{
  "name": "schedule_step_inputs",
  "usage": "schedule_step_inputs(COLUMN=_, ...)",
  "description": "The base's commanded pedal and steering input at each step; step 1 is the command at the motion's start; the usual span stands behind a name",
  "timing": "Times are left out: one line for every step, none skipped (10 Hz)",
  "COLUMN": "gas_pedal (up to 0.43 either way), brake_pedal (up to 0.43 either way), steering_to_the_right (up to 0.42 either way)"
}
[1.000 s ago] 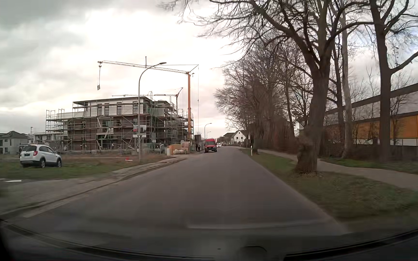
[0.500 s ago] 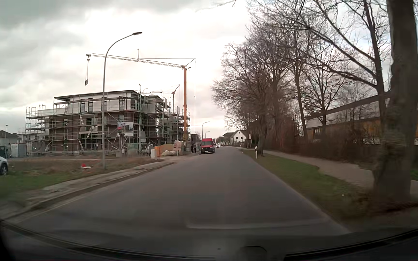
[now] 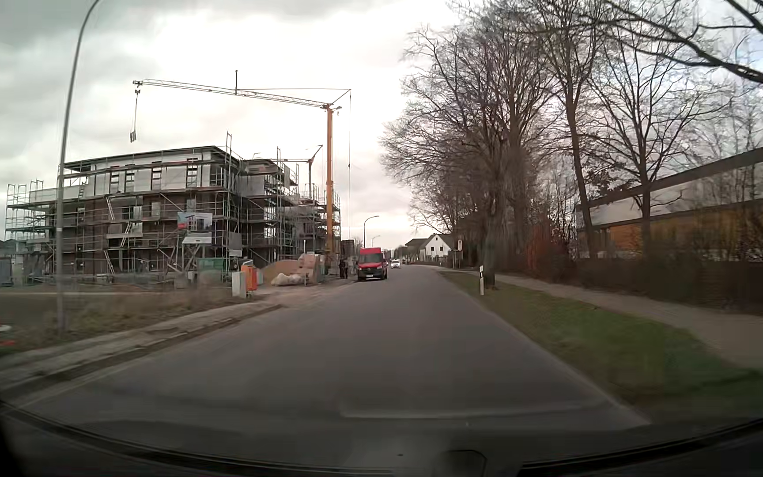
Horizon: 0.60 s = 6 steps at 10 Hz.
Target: Follow the waypoints while adhering to traffic rules and regulations
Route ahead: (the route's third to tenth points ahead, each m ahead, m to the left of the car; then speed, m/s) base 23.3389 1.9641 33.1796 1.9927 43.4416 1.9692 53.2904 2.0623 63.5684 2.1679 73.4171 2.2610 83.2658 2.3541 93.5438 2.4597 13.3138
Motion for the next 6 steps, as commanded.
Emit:
schedule_step_inputs(gas_pedal=0.02, brake_pedal=0.0, steering_to_the_right=0.003)
schedule_step_inputs(gas_pedal=0.047, brake_pedal=0.0, steering_to_the_right=0.002)
schedule_step_inputs(gas_pedal=0.059, brake_pedal=0.0, steering_to_the_right=0.003)
schedule_step_inputs(gas_pedal=0.067, brake_pedal=0.0, steering_to_the_right=0.003)
schedule_step_inputs(gas_pedal=0.067, brake_pedal=0.0, steering_to_the_right=0.003)
schedule_step_inputs(gas_pedal=0.079, brake_pedal=0.0, steering_to_the_right=0.003)
